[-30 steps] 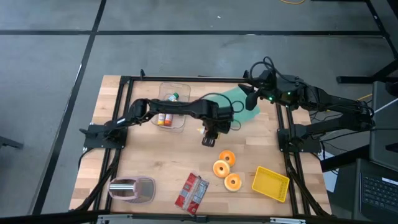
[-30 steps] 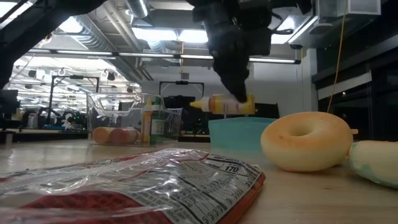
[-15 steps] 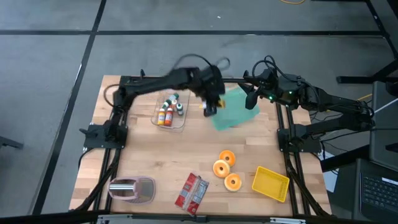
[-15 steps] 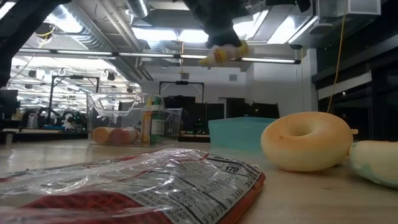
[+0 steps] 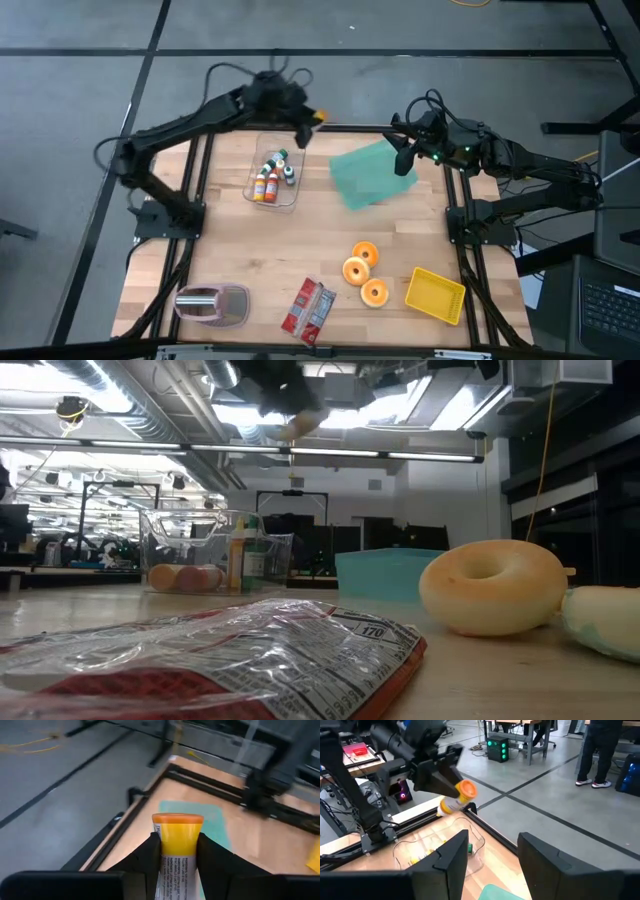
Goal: Pick & Place Food Item
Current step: Put the yellow food coloring bottle into the transparent bin
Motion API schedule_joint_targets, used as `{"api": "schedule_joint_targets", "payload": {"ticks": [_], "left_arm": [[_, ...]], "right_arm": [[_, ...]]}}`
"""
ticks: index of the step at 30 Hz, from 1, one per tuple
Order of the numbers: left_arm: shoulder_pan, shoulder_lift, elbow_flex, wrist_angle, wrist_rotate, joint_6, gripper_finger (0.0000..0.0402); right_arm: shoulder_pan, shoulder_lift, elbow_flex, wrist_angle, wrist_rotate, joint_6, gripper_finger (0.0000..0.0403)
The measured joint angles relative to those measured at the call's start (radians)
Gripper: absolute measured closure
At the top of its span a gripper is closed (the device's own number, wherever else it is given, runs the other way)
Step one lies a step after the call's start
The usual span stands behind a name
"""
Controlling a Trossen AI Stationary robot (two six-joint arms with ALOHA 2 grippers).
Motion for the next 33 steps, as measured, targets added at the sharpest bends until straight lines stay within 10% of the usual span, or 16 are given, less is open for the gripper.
{"api": "schedule_joint_targets", "payload": {"ticks": [15,33], "left_arm": [[0.001,-0.429,-0.757,0.198,-0.306,-0.429,0.0298],[-0.001,-0.469,-1.029,0.419,-0.189,-0.813,0.0232]], "right_arm": [[0.0,0.003,0.0,0.0,0.001,0.033,0.0234],[0.0,0.05,-0.002,0.001,0.002,0.052,0.0234]]}}
